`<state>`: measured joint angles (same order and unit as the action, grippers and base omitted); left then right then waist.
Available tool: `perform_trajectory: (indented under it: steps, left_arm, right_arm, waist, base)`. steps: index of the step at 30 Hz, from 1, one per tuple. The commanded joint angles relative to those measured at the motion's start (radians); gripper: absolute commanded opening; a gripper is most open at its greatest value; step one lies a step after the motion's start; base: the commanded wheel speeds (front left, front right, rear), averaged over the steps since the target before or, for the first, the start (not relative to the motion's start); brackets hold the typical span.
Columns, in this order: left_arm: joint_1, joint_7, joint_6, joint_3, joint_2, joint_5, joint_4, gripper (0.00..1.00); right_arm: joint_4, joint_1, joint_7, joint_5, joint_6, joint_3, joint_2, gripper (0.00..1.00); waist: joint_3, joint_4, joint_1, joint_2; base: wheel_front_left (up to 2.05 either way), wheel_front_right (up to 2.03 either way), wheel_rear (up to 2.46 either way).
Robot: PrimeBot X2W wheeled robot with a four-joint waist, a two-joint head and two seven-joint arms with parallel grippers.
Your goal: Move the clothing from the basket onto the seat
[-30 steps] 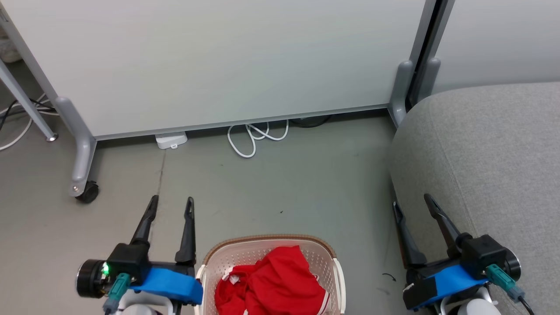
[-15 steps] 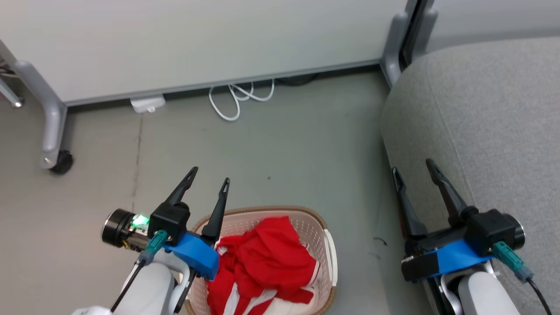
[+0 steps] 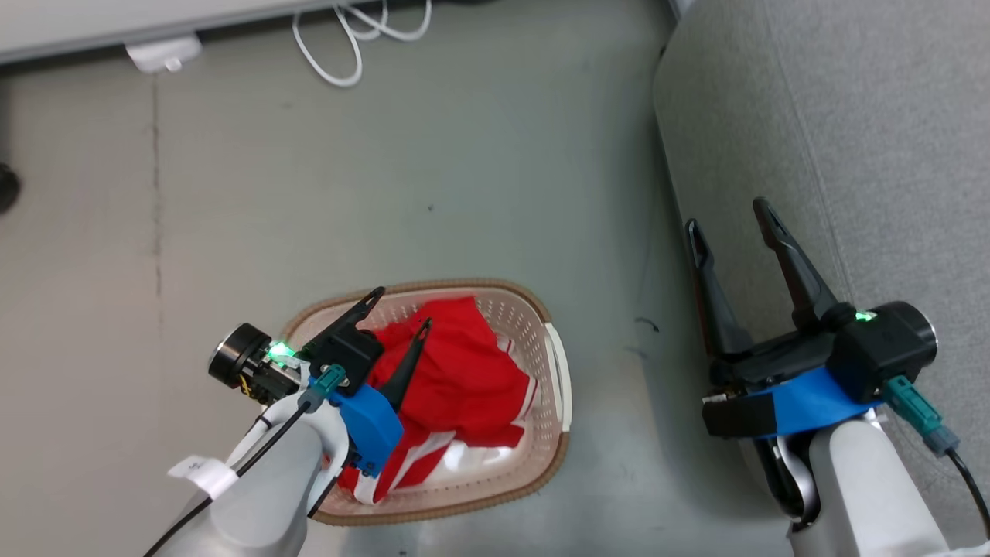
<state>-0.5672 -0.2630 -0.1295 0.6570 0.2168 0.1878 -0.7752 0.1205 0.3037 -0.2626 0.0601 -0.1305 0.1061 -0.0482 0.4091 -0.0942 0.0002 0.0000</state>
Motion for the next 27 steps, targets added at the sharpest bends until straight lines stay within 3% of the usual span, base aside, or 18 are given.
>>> perform_trajectory:
  steps: [1,15,27]
  left_arm:
    - [-0.023,-0.003,-0.001,0.004,0.006,0.006,-0.008,1.00]
    - [-0.220,0.004,-0.001,0.295,-0.006,0.065,-0.346,1.00]
    - [-0.305,0.075,-0.001,0.445,-0.016,0.209,-0.439,1.00]
  right_arm:
    - [-0.006,0.013,-0.004,-0.004,0.000,0.000,-0.004,1.00]
    - [-0.065,0.098,-0.004,-0.031,0.000,0.004,-0.004,1.00]
    - [-0.120,0.129,-0.004,-0.039,0.000,-0.010,-0.004,1.00]
  waist:
    - [0.045,-0.020,-0.0002,0.0000]
    - [0.254,-0.044,-0.0002,0.0000]
    - [0.394,-0.070,-0.0002,0.0000]
  base:
    - [0.00,0.00,0.00]
    - [0.00,0.00,0.00]
    - [0.00,0.00,0.00]
